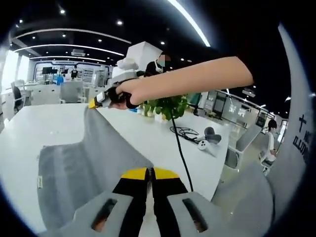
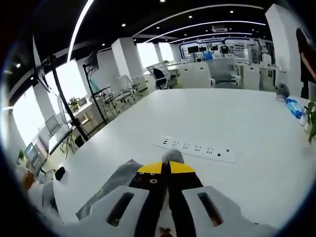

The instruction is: Fold the towel on the table until its edges align and the towel forms a compact rectangular stack.

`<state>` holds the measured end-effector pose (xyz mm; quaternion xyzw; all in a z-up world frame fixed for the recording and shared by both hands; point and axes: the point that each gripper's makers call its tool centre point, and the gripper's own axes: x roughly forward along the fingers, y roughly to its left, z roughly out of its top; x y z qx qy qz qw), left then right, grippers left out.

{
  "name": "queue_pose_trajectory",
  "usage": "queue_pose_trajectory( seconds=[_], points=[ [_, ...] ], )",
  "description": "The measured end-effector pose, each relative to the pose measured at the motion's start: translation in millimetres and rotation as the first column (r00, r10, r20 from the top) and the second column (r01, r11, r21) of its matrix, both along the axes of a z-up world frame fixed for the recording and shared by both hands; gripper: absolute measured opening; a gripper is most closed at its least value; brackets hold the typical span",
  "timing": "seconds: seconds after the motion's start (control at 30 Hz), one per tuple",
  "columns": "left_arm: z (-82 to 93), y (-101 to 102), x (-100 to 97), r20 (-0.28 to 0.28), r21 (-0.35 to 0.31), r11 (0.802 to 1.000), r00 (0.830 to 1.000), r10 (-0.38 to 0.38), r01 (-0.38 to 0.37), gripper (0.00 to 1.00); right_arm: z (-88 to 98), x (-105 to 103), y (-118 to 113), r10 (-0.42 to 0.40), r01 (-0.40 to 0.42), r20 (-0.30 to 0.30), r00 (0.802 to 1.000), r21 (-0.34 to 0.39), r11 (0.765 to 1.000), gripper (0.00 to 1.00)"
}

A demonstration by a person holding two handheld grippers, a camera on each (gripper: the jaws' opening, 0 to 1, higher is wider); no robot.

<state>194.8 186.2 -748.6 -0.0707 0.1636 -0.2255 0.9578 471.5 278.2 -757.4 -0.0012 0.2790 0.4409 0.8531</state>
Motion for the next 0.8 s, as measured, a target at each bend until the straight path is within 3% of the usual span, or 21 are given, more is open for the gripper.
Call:
queue_pose_trajectory(
  seconds=[0.33,0.8],
  points=[
    [2.7,40.9,-11.8,0.009,-0.009,0.995,0.995,0.102,-0.101,0.03,6.2,-13.2,28.9,0.029,-0.029,0.004,1.000,0.024,0.999,0.00],
    [0.3,81.0,-26.8,0.007,-0.013,0.976,0.976,0.217,-0.216,0.03,8.3,-26.2,66.6,0.071,-0.071,0.005,0.997,0.040,0.997,0.00]
  ],
)
